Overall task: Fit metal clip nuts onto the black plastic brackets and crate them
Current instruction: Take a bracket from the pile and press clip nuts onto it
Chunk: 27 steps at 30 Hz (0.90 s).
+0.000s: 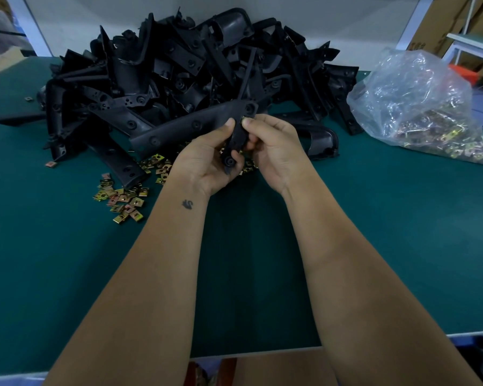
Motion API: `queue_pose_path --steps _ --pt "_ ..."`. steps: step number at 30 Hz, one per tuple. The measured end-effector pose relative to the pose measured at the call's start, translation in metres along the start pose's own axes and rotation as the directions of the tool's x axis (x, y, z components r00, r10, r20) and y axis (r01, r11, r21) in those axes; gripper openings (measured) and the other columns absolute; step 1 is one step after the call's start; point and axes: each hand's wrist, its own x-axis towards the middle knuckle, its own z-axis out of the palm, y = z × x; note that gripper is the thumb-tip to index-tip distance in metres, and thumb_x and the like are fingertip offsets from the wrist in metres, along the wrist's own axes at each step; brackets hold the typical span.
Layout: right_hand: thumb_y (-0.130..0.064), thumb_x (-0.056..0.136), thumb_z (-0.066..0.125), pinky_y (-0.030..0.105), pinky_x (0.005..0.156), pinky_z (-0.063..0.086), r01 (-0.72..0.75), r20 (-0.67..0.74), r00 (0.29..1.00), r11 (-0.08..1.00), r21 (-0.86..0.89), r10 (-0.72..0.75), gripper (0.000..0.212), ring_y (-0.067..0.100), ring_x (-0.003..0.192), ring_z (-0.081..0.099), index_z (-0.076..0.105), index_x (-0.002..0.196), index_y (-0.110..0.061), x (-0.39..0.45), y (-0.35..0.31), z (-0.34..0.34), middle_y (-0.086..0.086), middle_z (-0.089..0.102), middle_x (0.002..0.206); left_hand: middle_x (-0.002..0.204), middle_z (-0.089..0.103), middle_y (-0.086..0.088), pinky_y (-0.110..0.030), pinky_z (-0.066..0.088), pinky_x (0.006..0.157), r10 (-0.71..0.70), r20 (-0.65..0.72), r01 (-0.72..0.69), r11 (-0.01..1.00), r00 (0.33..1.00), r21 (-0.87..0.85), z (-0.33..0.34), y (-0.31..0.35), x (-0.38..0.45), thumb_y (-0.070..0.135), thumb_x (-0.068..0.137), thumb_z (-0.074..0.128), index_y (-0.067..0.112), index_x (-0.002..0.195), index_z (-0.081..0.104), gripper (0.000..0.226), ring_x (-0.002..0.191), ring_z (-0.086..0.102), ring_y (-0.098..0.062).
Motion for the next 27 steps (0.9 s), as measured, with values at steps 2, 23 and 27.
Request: queue_pose_path --steps 2,23,27 --pt "-0.001 0.093 0.058 0.025 0.048 0.049 -0.009 0.01 1.0 1.0 0.019 0.009 0.051 0.006 0.051 0.045 0.057 0.046 -0.02 -0.0007 -0.0007 0.0016 -0.001 0.043 0.056 0.074 0.072 -0.004 -0.014 0.046 0.049 0.0 0.008 0.0 1.0 1.0 0.0 -0.0002 -0.0005 0.0004 0.022 0.096 0.061 0.008 0.09 0.069 0.017 0.06 0.066 -0.011" --pt "-0.028 0.102 0.048 0.028 0.06 0.054 -0.061 -0.064 0.996 0.997 0.041 0.064 0.034 0.01 0.054 0.046 0.071 0.09 -0.006 0.0032 -0.0012 0.0022 0.0 0.049 0.058 0.069 0.069 -0.009 -0.011 0.046 0.05 0.05 0.072 -0.033 0.975 0.996 -0.222 0.0032 -0.0099 0.0033 0.023 0.102 0.051 0.002 0.065 0.077 0.049 0.055 0.063 -0.013" --pt "-0.036 0.103 0.038 0.022 0.062 0.048 -0.052 -0.176 0.984 0.995 -0.08 0.037 0.043 0.008 0.056 0.052 0.072 0.104 -0.01 0.0068 0.0003 -0.0046 -0.003 0.059 0.062 0.075 0.065 -0.01 -0.015 0.048 0.045 0.049 -0.021 -0.053 0.919 0.999 -0.39 0.0015 -0.0061 0.004 0.017 0.099 0.058 0.0 0.084 0.068 0.025 0.061 0.057 -0.013"
